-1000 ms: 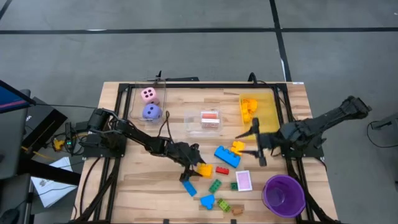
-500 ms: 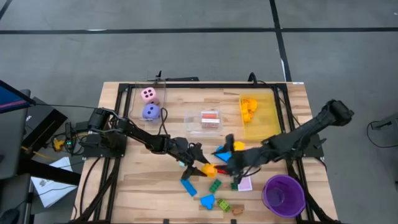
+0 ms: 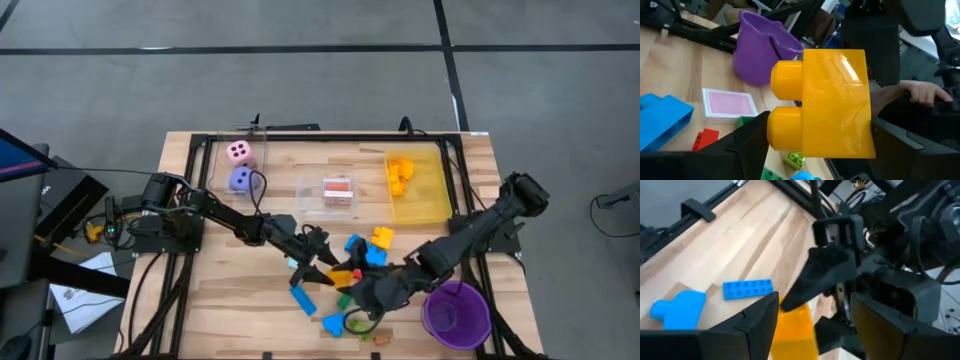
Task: Pick & Place Toys
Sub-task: Put the yellow game piece into the yellow bin
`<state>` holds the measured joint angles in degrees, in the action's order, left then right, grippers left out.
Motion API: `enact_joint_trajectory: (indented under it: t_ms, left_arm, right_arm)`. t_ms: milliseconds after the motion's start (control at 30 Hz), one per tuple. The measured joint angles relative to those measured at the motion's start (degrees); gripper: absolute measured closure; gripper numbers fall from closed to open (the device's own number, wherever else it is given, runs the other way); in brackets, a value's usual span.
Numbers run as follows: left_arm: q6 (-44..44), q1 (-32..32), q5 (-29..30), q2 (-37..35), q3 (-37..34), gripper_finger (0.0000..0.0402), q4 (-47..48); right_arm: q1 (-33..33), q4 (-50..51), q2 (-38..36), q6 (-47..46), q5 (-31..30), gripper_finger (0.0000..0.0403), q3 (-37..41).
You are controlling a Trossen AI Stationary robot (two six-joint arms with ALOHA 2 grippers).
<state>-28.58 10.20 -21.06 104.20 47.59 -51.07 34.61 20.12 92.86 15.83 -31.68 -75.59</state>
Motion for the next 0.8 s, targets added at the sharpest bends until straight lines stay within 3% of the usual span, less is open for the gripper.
enact_joint_trajectory:
  t_ms: [267,800]
  left_arm:
    - [-0.4,-1.3,-0.1,0.0,0.0,0.0136,-3.7]
    - [-0.9,-0.4,-2.9,0.0,3.2,0.0136,-3.9]
  right_arm:
    - [2.4,1.5,-1.9,-2.9,-1.6,0.0163,0.0]
    - [0.5,2.7,-1.7,-3.5,-1.5,0.0162,0.1]
